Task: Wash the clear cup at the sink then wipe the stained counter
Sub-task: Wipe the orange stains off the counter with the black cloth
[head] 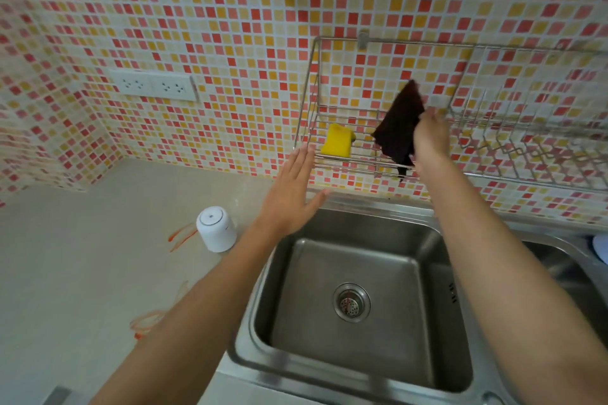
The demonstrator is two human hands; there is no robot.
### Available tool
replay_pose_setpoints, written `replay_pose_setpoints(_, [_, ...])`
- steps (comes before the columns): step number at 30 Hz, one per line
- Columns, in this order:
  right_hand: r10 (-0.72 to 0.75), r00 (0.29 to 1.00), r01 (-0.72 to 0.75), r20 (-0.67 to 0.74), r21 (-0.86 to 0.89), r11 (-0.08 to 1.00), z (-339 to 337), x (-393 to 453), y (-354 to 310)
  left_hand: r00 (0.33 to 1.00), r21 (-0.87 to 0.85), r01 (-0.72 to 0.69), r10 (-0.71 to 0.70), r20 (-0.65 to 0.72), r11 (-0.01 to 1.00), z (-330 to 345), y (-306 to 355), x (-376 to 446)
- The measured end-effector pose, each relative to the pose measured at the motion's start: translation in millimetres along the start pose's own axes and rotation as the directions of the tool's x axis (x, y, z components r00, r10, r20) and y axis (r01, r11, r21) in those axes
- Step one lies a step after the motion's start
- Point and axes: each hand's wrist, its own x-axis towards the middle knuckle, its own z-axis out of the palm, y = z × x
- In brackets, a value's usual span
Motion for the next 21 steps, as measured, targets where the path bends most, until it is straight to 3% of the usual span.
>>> replay_pose_setpoints(2, [0.159,0.976,-0.202,0.149,0.345,0.917,-5,-22,-2,0.994,-0.069,0.058,-0.064,-0.092,0.996,-4,-23,-39])
replay_pose_setpoints(3, [0.174,0.959,-0.256,0.224,0.424,0.869,-3,-35,0,0.985,-0.088,0.109,-0.119,-0.121,0.99,-6,-39,-58])
replay_pose_setpoints(6, [0.131,0.923,-0.31,0.363,0.494,0.813,11,-78,7,0.943,-0.13,0.288,-0.305,-0.135,0.949,-15,-94,-102])
replay_pose_setpoints(10, [0.129,0.86,-0.382,0.494,0.453,0.805,49,-135,38,0.931,-0.153,0.352,-0.362,-0.042,0.923,-27,-169,-126])
replay_pose_setpoints(14, [0.302,0.804,-0.509,0.512,0.331,0.795,96,-197,96,0.909,-0.138,0.415,-0.401,0.116,0.899,-26,-213,-123])
replay_pose_setpoints(16, [0.337,0.827,-0.48,0.451,0.254,0.84,119,-224,127,0.923,-0.166,0.372,-0.345,0.17,0.913,-20,-225,-119])
replay_pose_setpoints(19, [0.232,0.918,-0.207,0.323,-0.111,0.972,153,-258,177,0.936,-0.241,0.323,-0.272,0.224,0.915,-12,-239,-113])
replay_pose_setpoints(21, [0.145,0.912,0.022,0.383,-0.399,0.917,174,-284,214,0.929,-0.336,0.337,-0.253,0.269,0.88,-3,-253,-110])
